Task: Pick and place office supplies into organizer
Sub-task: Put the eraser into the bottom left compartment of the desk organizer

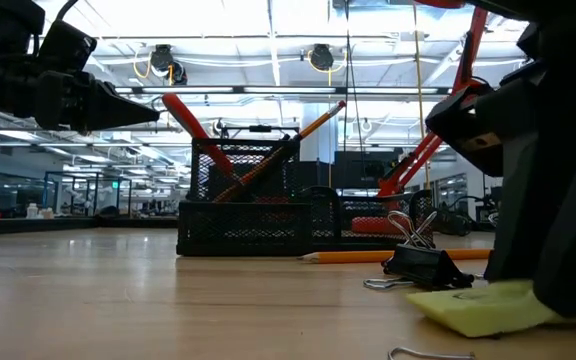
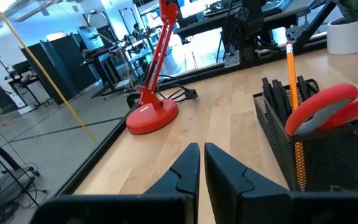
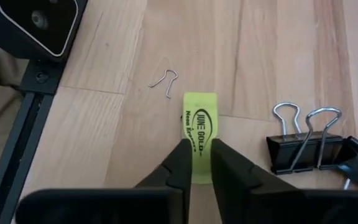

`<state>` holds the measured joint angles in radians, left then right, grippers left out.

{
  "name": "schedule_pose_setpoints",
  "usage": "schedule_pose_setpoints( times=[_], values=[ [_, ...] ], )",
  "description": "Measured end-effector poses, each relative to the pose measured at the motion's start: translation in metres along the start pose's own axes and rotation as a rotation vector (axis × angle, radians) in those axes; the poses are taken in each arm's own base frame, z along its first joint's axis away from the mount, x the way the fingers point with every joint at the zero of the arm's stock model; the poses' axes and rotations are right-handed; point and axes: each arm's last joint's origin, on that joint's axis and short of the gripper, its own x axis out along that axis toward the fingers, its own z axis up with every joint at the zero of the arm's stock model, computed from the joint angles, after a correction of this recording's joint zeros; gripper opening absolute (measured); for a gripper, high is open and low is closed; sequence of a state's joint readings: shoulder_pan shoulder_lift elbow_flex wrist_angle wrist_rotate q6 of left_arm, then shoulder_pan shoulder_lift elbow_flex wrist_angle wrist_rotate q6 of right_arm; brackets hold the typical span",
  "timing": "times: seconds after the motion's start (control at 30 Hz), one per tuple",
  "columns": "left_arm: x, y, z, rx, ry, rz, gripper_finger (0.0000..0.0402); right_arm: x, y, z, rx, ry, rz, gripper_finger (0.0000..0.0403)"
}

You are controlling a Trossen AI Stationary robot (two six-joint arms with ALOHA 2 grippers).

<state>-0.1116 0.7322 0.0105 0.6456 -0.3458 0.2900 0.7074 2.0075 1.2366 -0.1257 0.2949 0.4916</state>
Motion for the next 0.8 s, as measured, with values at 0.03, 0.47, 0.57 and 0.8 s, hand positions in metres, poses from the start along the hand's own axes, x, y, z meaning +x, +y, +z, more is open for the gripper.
schedule_pose_setpoints(
  times=[0.03, 0.47, 0.57, 0.8],
  values=[
    [0.000, 0.000, 0.000, 0.000, 0.000, 0.000, 0.0031, -0.001, 0.000, 0.001, -0.002, -0.007, -0.001, 0.0043],
    [0.000, 0.000, 0.000, -0.004, 0.002, -0.001, 0.0031, -0.023, -0.003, 0.027, -0.066, -0.191, -0.030, 0.0037],
    [0.000, 0.000, 0.000, -0.004, 0.002, -0.001, 0.0031, -0.026, -0.011, 0.033, -0.102, -0.225, -0.113, 0.0039],
    [0.000, 0.000, 0.000, -0.004, 0.002, -0.002, 0.0031, -0.020, -0.053, 0.053, -0.112, -0.237, -0.255, 0.0037]
  ],
)
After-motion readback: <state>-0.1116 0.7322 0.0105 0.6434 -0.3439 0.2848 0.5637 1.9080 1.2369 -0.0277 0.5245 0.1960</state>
